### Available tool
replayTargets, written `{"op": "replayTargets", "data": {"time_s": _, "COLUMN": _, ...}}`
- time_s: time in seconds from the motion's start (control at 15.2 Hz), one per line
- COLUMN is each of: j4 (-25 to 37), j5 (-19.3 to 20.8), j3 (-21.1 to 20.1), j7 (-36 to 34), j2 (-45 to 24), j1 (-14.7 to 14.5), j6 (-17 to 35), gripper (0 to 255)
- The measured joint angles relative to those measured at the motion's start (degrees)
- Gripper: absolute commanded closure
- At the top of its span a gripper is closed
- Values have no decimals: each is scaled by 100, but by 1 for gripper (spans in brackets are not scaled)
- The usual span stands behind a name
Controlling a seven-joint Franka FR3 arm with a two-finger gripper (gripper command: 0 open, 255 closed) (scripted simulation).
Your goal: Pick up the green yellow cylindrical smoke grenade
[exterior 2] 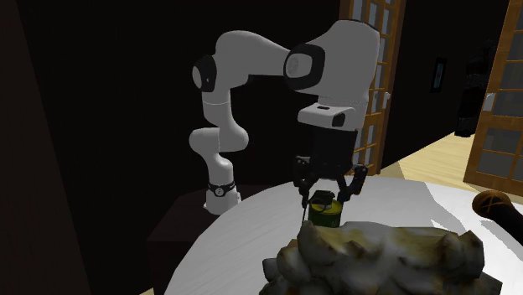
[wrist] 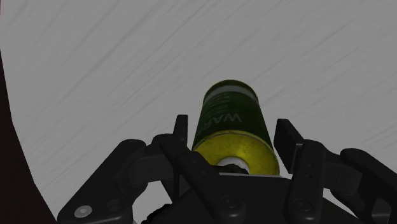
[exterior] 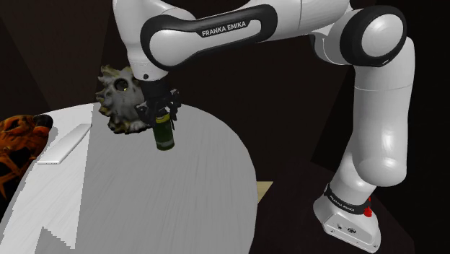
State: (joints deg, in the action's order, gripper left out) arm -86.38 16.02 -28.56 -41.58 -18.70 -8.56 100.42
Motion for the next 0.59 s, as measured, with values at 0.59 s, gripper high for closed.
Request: {"op": "replayTargets", "data": {"time_s": 0.59, "j4": 276, "j5": -21, "j3": -7, "j7": 60, "j2": 15, "j1": -15, "j6": -294, "gripper": 255}}
